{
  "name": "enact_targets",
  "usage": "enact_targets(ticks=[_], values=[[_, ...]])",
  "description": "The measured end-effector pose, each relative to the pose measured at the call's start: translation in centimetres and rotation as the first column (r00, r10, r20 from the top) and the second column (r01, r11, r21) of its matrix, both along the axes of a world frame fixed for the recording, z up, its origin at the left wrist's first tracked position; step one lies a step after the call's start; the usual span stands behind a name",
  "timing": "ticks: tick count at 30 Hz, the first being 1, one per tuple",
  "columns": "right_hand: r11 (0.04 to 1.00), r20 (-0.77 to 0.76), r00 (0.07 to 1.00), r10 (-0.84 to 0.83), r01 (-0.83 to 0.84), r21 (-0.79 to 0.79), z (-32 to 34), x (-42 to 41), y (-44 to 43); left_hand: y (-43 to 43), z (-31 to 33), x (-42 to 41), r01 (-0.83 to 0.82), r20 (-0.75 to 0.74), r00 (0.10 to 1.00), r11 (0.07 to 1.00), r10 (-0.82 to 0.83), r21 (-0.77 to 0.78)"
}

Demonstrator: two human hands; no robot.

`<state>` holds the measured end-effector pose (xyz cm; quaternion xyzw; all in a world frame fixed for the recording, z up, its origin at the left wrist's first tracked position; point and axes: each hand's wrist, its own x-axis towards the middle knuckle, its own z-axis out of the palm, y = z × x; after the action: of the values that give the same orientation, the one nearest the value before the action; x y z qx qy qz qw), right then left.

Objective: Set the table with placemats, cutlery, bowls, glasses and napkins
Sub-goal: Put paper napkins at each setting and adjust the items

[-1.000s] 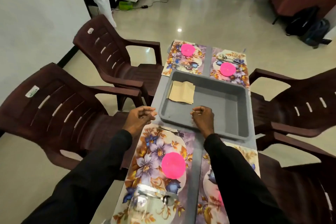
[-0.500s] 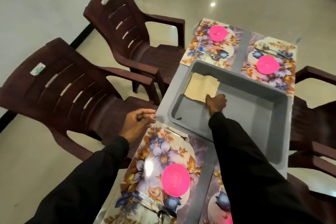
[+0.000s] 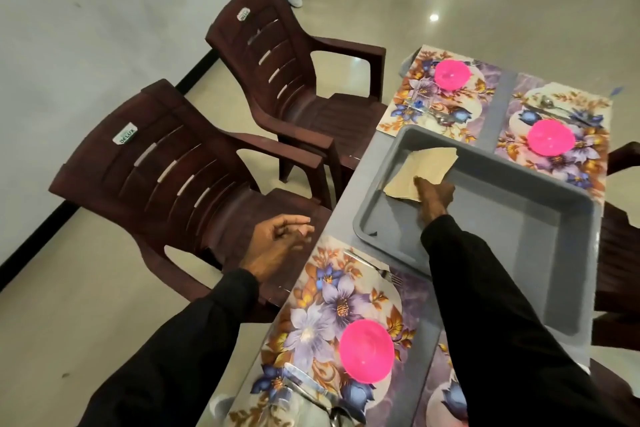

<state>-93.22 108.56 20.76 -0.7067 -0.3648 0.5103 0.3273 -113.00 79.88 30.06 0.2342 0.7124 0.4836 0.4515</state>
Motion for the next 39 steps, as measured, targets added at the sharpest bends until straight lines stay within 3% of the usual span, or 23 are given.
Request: enact_targets(ticks=[6,10,12,15,18,20,24,26,28,32,36,39], values=[[0.993,-0.171,0.985,-0.026,0.044,0.105,5.1,3.1,-6.5,-2.1,3.0,1.4,-0.01,0.179,0.984,0.997,-0.004,0.076],[0.987,-0.288,0.95,0.118,-0.08,0.14,10.7,4.8,-13.4,-3.9,5.0,3.2,-0.016,0.35,0.937,0.995,-0.021,0.103],[0.976,-0.297,0.935,0.195,-0.154,0.157,14.5,5.4,-17.6,-5.0,6.0,4.5,-0.047,0.506,0.862,0.995,-0.003,0.086],[0.959,-0.372,0.886,0.276,-0.229,0.167,20.0,6.4,-24.2,-7.4,8.2,6.4,-0.071,0.735,0.678,0.996,0.011,0.05],[0.931,-0.471,0.804,0.364,-0.305,0.199,23.4,7.8,-30.4,-10.6,10.0,7.8,-0.067,0.867,0.492,0.989,-0.082,0.132],[0.908,-0.378,0.829,0.413,-0.343,0.239,24.2,8.9,-34.3,-13.4,11.3,8.9,-0.071,0.9,0.404,0.975,-0.164,0.209],[0.851,-0.081,0.87,0.486,-0.45,0.269,23.7,11.7,-41.2,-18.8,11.2,11.7,0.014,0.838,0.484,0.96,-0.251,0.279],[0.837,0.106,0.882,0.459,-0.469,0.281,22.6,13.2,-43.8,-21.4,9.7,13.1,0.093,0.776,0.565,0.957,-0.279,0.277],[0.838,0.267,0.884,0.384,-0.455,0.301,21.2,14.5,-45.8,-23.9,8.2,14.4,0.16,0.766,0.563,0.95,-0.31,0.267],[0.901,0.182,0.948,0.261,-0.307,0.307,19.8,17.1,-50.0,-27.8,7.4,16.4,0.205,0.757,0.557,0.94,-0.341,0.272],[0.899,0.16,0.952,0.262,-0.301,0.319,18.9,19.5,-53.0,-30.5,7.9,18.6,0.2,0.659,0.702,0.963,-0.271,0.182],[0.888,0.228,0.947,0.225,-0.296,0.353,18.2,21.2,-54.1,-31.7,7.5,20.4,0.19,0.604,0.754,0.966,-0.258,0.174]])
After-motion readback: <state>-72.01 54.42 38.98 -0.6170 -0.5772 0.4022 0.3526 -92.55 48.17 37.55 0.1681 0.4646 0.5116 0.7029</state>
